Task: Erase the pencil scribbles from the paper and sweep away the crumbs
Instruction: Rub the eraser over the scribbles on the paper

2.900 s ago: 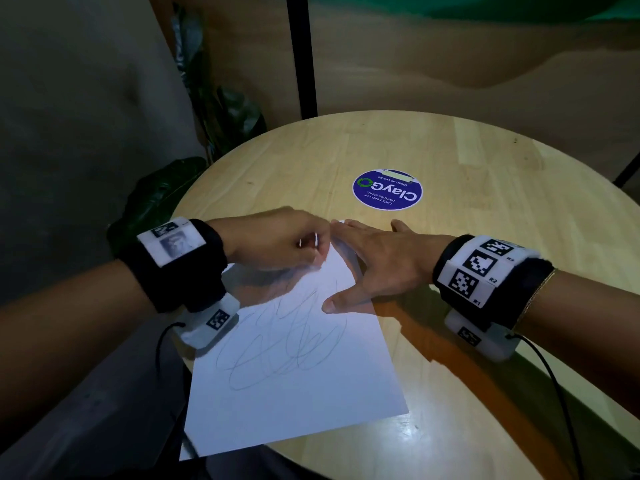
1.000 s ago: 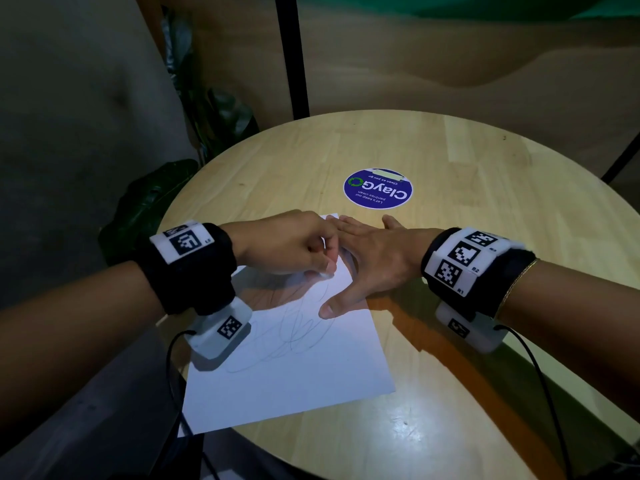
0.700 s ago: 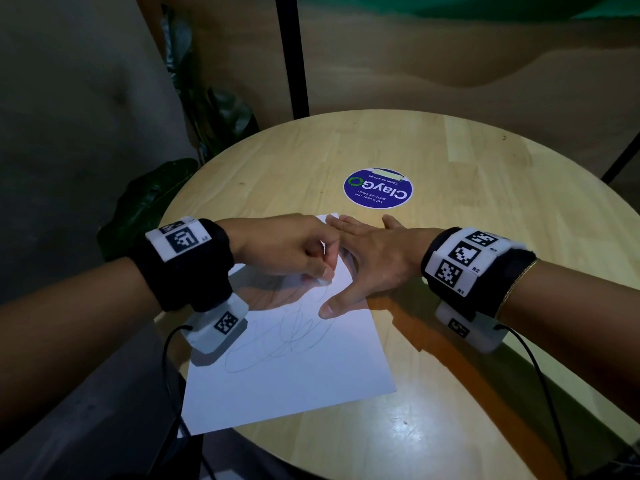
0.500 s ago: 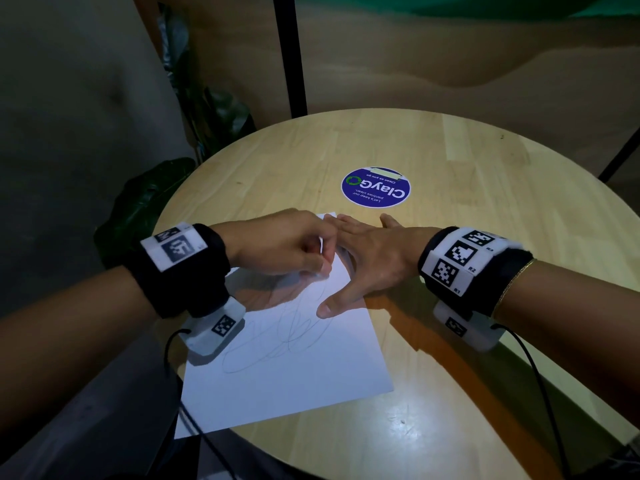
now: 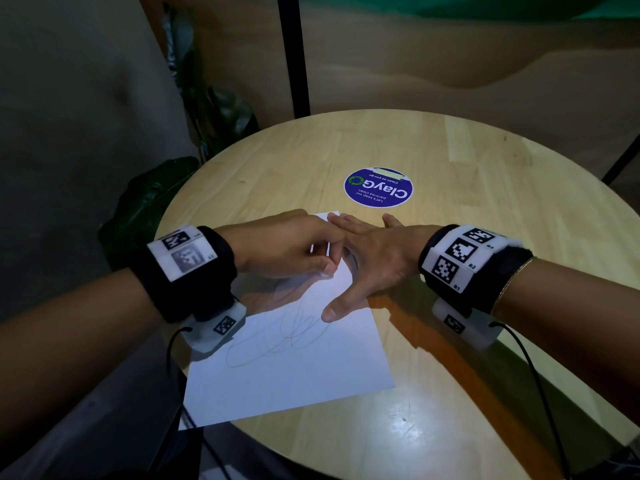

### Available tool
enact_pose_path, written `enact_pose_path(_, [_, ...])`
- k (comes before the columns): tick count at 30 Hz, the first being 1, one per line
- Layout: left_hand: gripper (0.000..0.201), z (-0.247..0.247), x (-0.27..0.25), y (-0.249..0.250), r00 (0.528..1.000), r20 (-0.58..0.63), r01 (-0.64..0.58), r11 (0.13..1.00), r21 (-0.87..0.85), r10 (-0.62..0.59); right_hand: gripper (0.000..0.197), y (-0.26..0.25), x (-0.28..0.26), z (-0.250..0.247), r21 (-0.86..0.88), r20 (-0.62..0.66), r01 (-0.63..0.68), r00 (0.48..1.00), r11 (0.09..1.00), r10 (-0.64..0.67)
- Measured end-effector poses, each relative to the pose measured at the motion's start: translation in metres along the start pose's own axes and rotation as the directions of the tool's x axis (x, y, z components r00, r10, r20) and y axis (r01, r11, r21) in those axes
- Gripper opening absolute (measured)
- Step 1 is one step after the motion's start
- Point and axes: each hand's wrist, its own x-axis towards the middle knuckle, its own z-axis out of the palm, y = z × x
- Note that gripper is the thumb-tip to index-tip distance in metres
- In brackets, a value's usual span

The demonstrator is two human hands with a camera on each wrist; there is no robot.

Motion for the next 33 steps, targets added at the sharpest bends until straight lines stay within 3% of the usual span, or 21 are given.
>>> enact_pose_path(2, [0.004,0.004,-0.002,-0.001,1.000,-0.013,-0.014,1.000,-0.013,0.013,0.145,0.000,0.000,0.001,-0.008,-0.003,0.003,1.000,1.000,-0.003])
enact_pose_path(6, [0.006,-0.001,-0.013,0.004,0.975,0.224,0.024,0.992,-0.125,0.005,0.155,-0.001,0.002,0.003,-0.063,0.010,-0.030,0.999,0.998,0.031])
enact_pose_path(7, [0.006,-0.002,-0.012,0.002,0.981,0.193,0.038,0.995,-0.088,-0.021,0.152,-0.002,0.001,0.002,-0.058,0.011,-0.026,1.000,0.998,0.027])
enact_pose_path(10, [0.005,0.001,-0.010,-0.005,0.996,-0.058,0.070,0.996,0.052,-0.067,0.136,-0.002,0.000,0.002,-0.016,0.010,0.013,1.000,1.000,-0.013])
enact_pose_path(11, [0.006,0.003,-0.011,-0.006,0.995,-0.070,0.079,0.996,0.038,-0.076,0.132,-0.002,0.000,0.002,-0.015,0.014,0.019,1.000,1.000,-0.018])
enact_pose_path(15, [0.008,0.003,-0.022,0.005,0.976,0.208,0.093,0.990,-0.102,-0.070,0.133,-0.001,0.001,0.004,-0.029,0.016,0.004,1.000,1.000,-0.004])
enact_pose_path(16, [0.007,0.001,-0.021,0.003,0.979,0.188,0.094,0.992,-0.083,-0.077,0.133,0.000,0.002,0.005,-0.029,0.015,0.005,1.000,1.000,-0.005])
enact_pose_path(19, [0.006,-0.004,-0.019,-0.009,0.992,-0.044,0.123,0.990,0.065,-0.120,0.135,0.000,0.003,0.004,-0.031,0.015,0.007,1.000,1.000,-0.006])
enact_pose_path(21, [0.006,-0.001,-0.020,-0.009,0.994,-0.022,0.112,0.993,0.032,-0.111,0.135,0.000,0.003,0.004,-0.030,0.019,0.003,1.000,1.000,-0.002])
enact_pose_path(24, [0.007,0.001,-0.023,0.003,0.974,0.203,0.122,0.986,-0.110,-0.098,0.134,-0.002,0.000,0.003,-0.032,0.025,-0.002,1.000,0.999,0.002])
enact_pose_path(25, [0.007,-0.001,-0.022,0.002,0.972,0.208,0.131,0.985,-0.111,-0.106,0.134,-0.003,0.000,0.002,-0.037,0.024,-0.003,1.000,0.999,0.004])
enact_pose_path(29, [0.008,-0.004,-0.020,-0.009,0.991,-0.007,0.135,0.991,0.028,-0.134,0.133,-0.004,0.000,0.001,-0.040,0.029,-0.004,1.000,0.999,0.005])
enact_pose_path(33, [0.011,-0.002,-0.023,0.003,0.971,0.217,0.122,0.989,-0.083,-0.101,0.132,-0.005,-0.001,0.001,-0.048,0.022,-0.002,1.000,0.999,0.003])
